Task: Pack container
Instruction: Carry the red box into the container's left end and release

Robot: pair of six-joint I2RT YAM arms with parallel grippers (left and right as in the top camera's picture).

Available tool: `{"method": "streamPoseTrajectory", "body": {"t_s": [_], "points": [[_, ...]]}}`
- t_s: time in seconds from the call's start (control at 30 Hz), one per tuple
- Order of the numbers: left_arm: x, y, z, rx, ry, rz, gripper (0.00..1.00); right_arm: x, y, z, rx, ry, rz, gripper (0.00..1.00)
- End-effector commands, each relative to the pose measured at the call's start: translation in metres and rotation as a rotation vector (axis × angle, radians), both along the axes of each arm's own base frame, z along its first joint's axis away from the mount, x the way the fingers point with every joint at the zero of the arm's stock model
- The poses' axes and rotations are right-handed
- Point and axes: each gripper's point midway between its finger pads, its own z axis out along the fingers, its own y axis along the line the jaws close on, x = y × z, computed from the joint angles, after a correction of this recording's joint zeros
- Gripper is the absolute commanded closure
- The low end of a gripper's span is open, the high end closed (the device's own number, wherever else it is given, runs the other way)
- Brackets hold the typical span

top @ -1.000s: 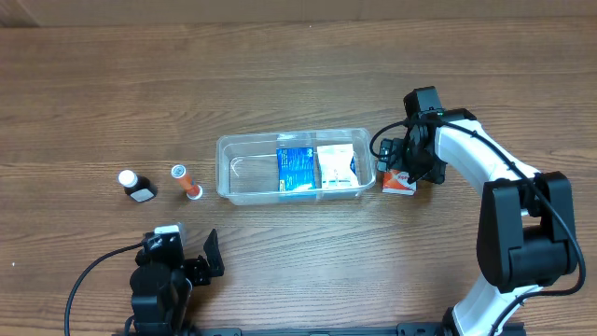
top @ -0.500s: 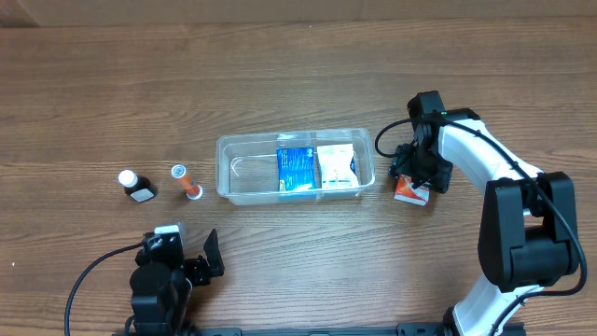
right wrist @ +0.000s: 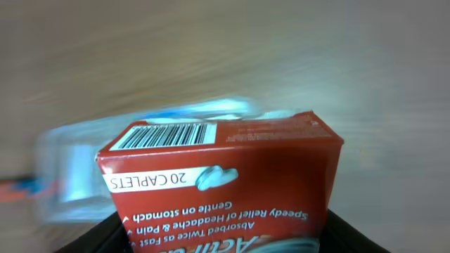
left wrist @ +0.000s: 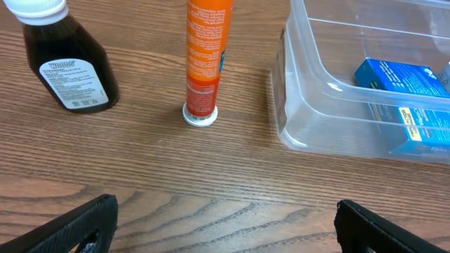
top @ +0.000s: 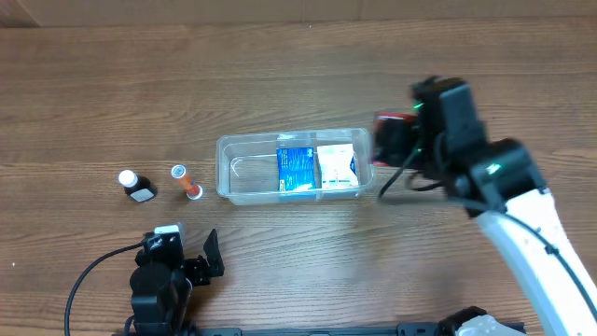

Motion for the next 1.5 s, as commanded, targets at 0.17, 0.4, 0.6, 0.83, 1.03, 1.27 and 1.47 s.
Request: {"method": "streamPoseTrajectory", "body": {"t_s": [0.17, 0.4, 0.6, 0.83, 1.03, 1.27, 1.47], "points": [[0.001, 0.001, 0.001, 0.017, -0.01, -0.004, 0.0, 0.015, 0.183, -0.075, 0.076, -0.012, 0.327, 0.35], [0.001, 0.001, 0.001, 0.017, -0.009, -0.004, 0.0, 0.01, 0.211, -0.144, 0.064, 0.116, 0.375, 0.34], [0.001, 0.001, 0.001, 0.017, -0.01, -0.004, 0.0, 0.009, 0.219, -0.142, 0.113, 0.129, 0.349, 0.3], [0.001, 0.001, 0.001, 0.017, -0.01, -0.004, 0.0, 0.01, 0.22, -0.151, 0.11, 0.144, 0.331, 0.23], [0.001, 0.001, 0.001, 0.017, -0.01, -0.004, 0.0, 0.017, 0.216, -0.167, 0.07, 0.149, 0.309, 0.21], [0.001, 0.001, 0.001, 0.017, -0.01, -0.004, 0.0, 0.029, 0.209, -0.149, 0.015, 0.115, 0.31, 0.26], [0.001, 0.001, 0.001, 0.017, -0.01, -0.004, 0.0, 0.027, 0.215, -0.135, -0.006, 0.078, 0.387, 0.37]]}}
